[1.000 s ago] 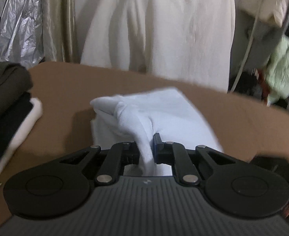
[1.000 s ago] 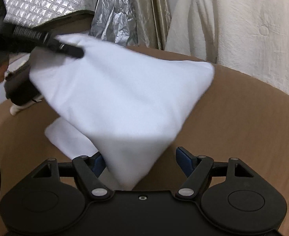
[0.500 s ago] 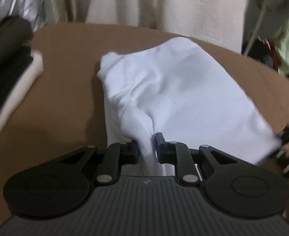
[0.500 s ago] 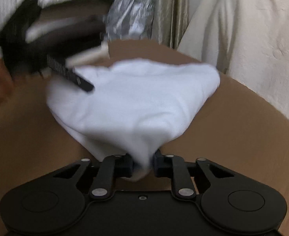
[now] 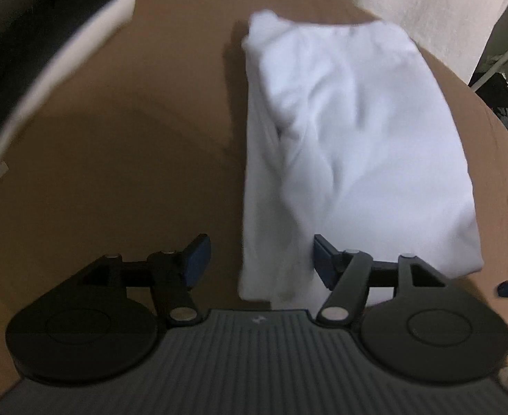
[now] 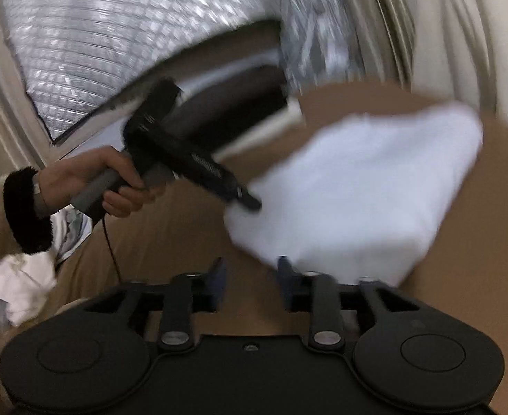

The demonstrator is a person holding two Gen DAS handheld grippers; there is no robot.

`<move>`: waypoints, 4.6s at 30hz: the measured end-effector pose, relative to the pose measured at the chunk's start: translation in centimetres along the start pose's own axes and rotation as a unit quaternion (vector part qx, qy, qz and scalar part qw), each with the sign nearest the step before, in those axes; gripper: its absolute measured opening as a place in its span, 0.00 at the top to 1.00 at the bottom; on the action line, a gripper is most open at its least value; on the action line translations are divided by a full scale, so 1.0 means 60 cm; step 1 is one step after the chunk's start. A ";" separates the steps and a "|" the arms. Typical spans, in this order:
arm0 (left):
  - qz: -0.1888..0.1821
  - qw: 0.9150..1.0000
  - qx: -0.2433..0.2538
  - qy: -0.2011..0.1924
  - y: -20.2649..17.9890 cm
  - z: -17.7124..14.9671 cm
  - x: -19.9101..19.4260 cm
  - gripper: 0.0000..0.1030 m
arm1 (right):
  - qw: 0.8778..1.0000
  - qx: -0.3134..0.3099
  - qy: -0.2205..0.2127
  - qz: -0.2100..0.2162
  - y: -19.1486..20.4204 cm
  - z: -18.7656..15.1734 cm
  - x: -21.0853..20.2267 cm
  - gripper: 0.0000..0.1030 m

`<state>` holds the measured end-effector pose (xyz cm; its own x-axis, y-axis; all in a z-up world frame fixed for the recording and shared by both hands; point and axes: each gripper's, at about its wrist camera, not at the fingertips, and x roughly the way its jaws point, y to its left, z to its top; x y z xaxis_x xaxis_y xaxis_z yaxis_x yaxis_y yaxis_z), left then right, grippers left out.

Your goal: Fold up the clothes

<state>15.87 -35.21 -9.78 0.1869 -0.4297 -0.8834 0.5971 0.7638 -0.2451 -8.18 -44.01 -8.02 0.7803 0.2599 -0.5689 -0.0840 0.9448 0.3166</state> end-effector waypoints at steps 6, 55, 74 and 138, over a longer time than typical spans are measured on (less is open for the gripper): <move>-0.044 0.997 -0.015 -0.066 0.011 0.039 -0.018 0.29 | 0.997 0.013 -0.067 -0.029 0.012 0.026 0.015 0.46; 0.138 0.980 0.111 -0.085 -0.069 0.102 0.123 0.56 | 0.985 0.123 0.101 -0.073 -0.059 -0.011 0.031 0.66; -0.140 0.970 -0.199 -0.023 0.139 -0.052 0.086 0.38 | 0.924 0.382 0.016 0.033 -0.167 -0.010 -0.024 0.33; -0.221 0.949 -0.208 -0.083 0.093 -0.144 0.114 0.61 | 0.909 0.409 -0.027 -0.075 -0.134 -0.025 0.083 0.40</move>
<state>13.75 -29.70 -20.67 0.1315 -0.7960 -0.5908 0.2934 0.6006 -0.7438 -4.53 -50.04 -14.54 0.7756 0.1100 -0.6216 0.4978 0.4989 0.7094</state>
